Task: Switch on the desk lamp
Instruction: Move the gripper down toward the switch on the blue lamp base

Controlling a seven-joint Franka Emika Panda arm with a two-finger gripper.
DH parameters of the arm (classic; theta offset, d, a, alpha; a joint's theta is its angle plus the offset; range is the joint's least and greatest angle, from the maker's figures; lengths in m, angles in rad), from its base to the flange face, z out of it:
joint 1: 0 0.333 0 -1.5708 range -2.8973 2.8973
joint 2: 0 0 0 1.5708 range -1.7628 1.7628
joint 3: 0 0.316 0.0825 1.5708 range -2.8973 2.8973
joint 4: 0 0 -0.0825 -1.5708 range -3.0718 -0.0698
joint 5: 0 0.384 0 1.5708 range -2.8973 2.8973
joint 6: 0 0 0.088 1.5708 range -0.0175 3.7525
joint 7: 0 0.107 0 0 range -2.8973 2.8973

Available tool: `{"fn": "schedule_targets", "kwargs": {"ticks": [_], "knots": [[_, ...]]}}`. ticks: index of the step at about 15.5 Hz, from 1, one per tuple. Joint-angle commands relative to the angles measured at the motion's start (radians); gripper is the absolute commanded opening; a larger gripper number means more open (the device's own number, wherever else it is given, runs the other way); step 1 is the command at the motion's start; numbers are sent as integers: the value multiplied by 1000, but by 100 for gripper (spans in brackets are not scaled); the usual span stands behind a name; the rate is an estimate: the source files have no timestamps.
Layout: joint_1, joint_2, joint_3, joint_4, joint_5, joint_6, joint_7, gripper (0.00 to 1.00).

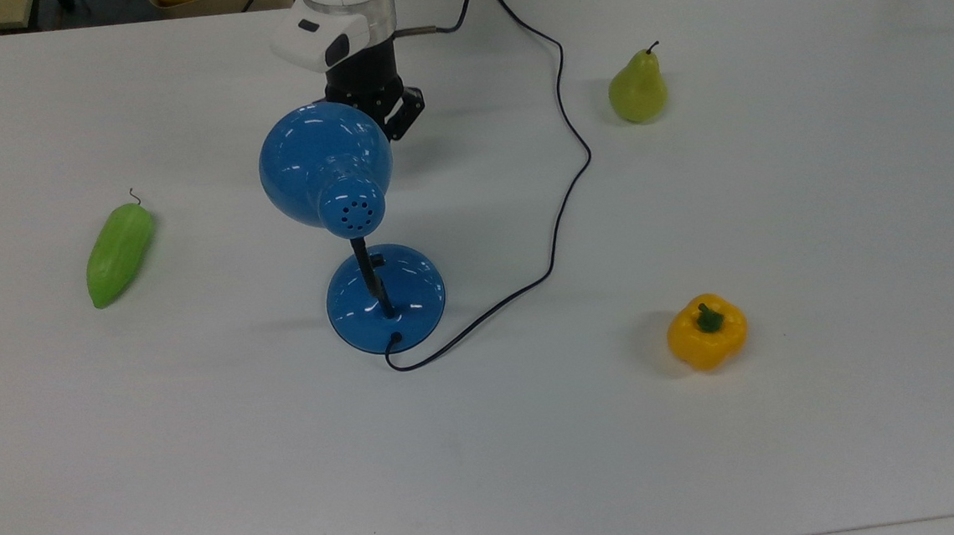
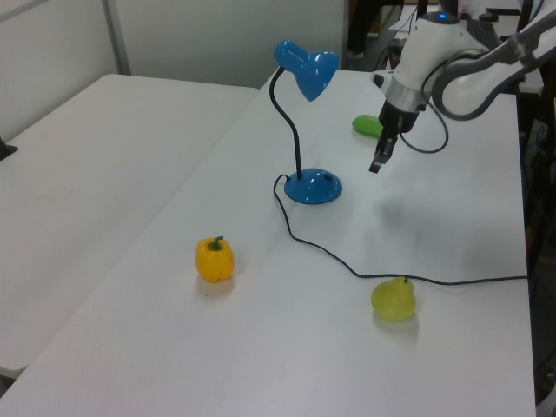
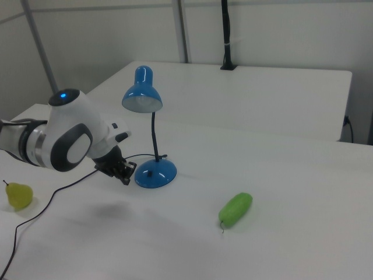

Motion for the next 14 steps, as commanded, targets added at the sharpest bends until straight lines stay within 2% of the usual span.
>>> {"fn": "schedule_targets", "kwargs": {"ticks": [1, 8, 14], "knots": [[-3, 70, -5, -4, -12, 189, 62, 0], [-18, 161, -5, 22, -1, 367, 80, 0], [-36, 233, -5, 120, 7, 375, 102, 0]]}}
